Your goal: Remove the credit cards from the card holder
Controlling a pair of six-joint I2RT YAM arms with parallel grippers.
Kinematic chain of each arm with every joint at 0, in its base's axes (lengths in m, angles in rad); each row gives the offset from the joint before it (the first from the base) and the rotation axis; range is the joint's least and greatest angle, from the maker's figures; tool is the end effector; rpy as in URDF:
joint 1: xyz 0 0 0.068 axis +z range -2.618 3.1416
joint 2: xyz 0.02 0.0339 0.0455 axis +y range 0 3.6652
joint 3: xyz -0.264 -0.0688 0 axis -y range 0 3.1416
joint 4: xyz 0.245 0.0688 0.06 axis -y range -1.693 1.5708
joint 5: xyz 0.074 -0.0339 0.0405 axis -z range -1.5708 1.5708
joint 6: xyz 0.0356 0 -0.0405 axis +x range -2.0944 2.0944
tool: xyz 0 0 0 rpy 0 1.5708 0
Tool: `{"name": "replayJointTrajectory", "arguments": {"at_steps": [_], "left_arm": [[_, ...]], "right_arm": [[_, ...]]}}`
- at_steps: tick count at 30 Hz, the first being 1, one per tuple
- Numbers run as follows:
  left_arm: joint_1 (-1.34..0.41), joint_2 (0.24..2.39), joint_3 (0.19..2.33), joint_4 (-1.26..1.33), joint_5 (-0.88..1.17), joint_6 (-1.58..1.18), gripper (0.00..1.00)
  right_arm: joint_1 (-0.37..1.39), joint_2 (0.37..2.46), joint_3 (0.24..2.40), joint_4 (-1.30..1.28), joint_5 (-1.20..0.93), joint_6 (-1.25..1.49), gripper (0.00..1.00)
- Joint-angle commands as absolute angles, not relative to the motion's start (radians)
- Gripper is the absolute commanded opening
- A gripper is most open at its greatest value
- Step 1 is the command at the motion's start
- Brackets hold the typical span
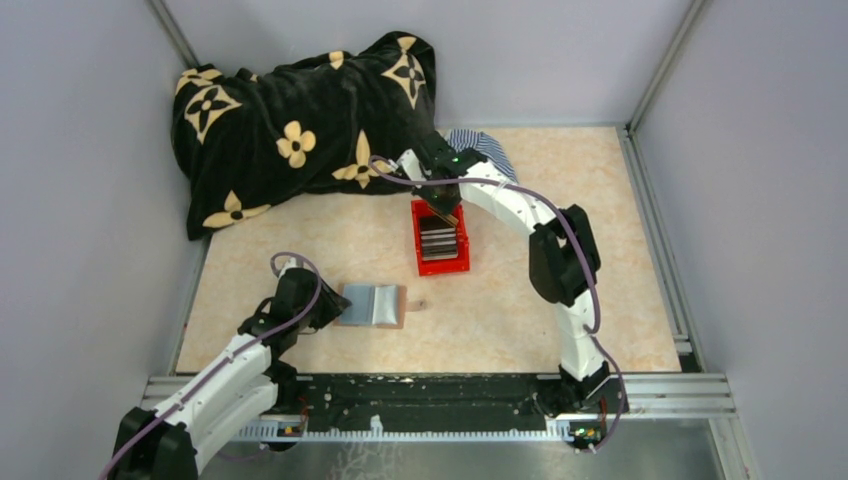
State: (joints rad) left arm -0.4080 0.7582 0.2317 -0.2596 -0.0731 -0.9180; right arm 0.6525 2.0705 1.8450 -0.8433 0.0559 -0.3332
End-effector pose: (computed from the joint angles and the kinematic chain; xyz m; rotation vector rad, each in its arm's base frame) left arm 0.1366 -0.0562 0.1463 -0.6471 2.3370 -0.5477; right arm 0.3599 0.2725 0.2529 -1.2311 2.3322 0.0347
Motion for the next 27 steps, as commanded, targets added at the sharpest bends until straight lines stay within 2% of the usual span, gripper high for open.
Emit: {"name": "replayJointTrajectory", "arguments": {"at_steps": [1, 12, 19, 27], "left_arm": [[-0.403, 0.763, 0.204, -0.27, -0.066, -0.894, 0.39], [-0.398, 0.747, 0.197, -0.281, -0.067, -0.889, 0.39], [-0.396, 0.769, 0.192, -0.254, -0.055, -0.887, 0.39], [-0.393, 0.774, 0.188, -0.25, -0.05, -0.88, 0.39]], "right_arm": [[0.693, 2.081, 1.922, -0.88, 0.195, -0.377, 0.0], [0.741, 2.091, 1.888, -0.855, 0.291, -0.431, 0.0], [0.776, 2.076, 1.736, -0.716, 0.413, -0.515, 0.0], [0.781, 2.054, 1.625, -0.629, 0.366, -0.496, 0.0]]}}
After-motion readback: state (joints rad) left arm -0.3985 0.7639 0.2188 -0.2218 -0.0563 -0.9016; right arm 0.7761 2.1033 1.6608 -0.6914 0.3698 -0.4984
